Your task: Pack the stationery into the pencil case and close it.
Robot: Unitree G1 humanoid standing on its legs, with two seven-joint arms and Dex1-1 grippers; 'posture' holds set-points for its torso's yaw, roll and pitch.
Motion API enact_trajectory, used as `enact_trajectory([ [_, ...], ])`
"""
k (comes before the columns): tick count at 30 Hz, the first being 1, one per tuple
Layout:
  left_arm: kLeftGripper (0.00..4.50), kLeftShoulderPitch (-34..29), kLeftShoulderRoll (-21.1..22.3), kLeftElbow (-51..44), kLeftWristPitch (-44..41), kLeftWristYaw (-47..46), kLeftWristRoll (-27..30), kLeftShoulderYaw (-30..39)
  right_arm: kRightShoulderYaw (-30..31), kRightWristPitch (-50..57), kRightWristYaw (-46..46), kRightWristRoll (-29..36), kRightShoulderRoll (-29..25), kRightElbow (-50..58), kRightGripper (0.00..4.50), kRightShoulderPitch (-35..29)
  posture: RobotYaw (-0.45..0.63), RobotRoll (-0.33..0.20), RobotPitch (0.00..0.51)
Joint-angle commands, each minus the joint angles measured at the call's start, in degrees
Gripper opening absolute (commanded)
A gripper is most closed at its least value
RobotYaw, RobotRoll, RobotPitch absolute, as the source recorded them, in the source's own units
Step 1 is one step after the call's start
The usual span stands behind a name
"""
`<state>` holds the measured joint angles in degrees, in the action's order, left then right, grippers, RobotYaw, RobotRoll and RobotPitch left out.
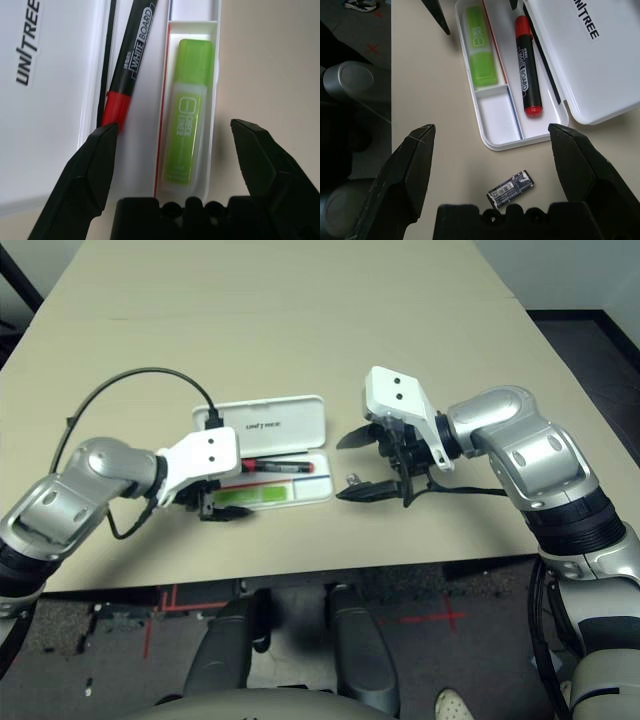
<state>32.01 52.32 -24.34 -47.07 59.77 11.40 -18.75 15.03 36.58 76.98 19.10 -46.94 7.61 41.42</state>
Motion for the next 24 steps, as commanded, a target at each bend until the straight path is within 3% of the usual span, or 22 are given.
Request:
enact_trajectory([
  [1,4.46,-2.4,3.4,-2.6,-0.5,1.3,2.3,4.9,0.0,-0.4,-0.5,-0.6,-0.3,-0.1,4.50,-0.4,0.00,0.000,0.221],
  [7,4.46,-5.3,8.6,-4.4,0.1,2.8,5.4,12.1,-1.5,0.9,-2.3,-0.4,-1.4,0.3,4.50,-1.8,0.02,0.000,0.218],
  [12,4.46,-7.0,10.4,-6.0,-0.3,2.7,7.3,15.5,-3.7,8.3,-11.5,-2.8,-2.4,-0.9,4.50,-2.8,0.03,0.000,0.219],
  [17,4.46,-7.7,10.3,-6.4,-0.3,1.9,7.6,15.7,-8.3,21.3,-28.2,-5.6,3.6,-1.8,4.50,-2.9,0.03,0.000,0.219],
  [24,4.46,-7.3,9.3,-5.8,0.2,1.1,7.2,14.4,-18.5,43.1,-43.4,-4.5,14.5,6.8,4.50,-1.4,0.01,0.000,0.228],
])
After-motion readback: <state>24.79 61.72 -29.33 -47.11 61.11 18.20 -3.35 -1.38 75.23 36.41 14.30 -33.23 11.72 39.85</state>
